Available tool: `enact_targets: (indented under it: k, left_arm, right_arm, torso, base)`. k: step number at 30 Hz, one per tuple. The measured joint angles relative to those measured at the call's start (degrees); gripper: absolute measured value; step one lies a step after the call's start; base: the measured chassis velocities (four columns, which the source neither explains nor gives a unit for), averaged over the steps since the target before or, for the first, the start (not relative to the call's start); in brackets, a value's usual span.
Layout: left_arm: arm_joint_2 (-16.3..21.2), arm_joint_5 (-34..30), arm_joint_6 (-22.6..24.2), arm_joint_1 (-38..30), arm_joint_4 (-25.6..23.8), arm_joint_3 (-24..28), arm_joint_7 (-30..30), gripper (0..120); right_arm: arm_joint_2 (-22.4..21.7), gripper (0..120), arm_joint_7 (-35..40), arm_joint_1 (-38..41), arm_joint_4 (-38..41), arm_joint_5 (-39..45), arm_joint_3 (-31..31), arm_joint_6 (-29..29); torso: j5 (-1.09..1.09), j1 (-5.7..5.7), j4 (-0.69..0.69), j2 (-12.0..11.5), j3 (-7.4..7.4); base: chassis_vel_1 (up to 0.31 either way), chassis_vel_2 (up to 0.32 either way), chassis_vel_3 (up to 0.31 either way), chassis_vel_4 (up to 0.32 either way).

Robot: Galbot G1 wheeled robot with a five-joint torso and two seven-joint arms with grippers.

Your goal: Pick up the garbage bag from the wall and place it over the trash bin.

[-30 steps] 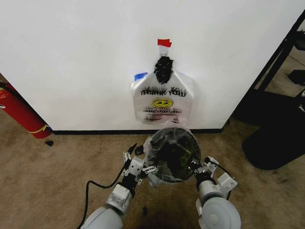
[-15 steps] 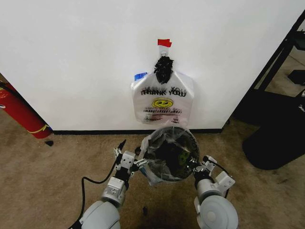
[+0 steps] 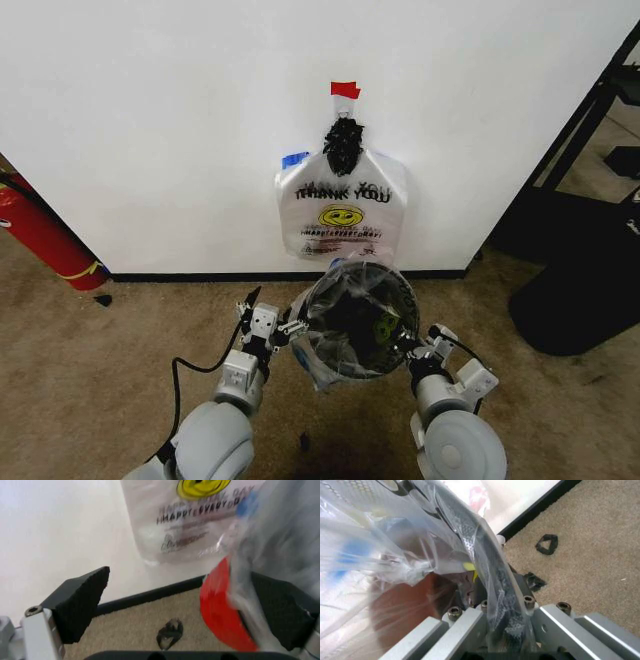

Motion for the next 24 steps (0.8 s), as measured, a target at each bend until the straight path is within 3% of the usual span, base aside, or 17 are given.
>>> enact_targets:
  k: [14, 24]
  left_arm:
    - [-1.0, -3.9, -4.5, -3.2, 5.2, 0.0, -0.3, 100]
    - [1.0, -2.2, -5.8, -1.3, 7.7, -2.3, -1.4, 100]
  right_arm:
    - [-0.4, 0, 1.3, -0.7, 3.4, 4.6, 0.8, -2.0]
    - [-1.1, 0, 4.8, -0.1, 3.7, 8.4, 2.7, -4.5]
  torso:
    - [-0.01, 0.0, -0.01, 0.0, 0.0]
    - [0.0, 0.0, 0.0, 0.0, 0.0]
  base:
    - [0.0, 0.0, 0.0, 0.0]
    - [0.0, 0.0, 0.0, 0.0]
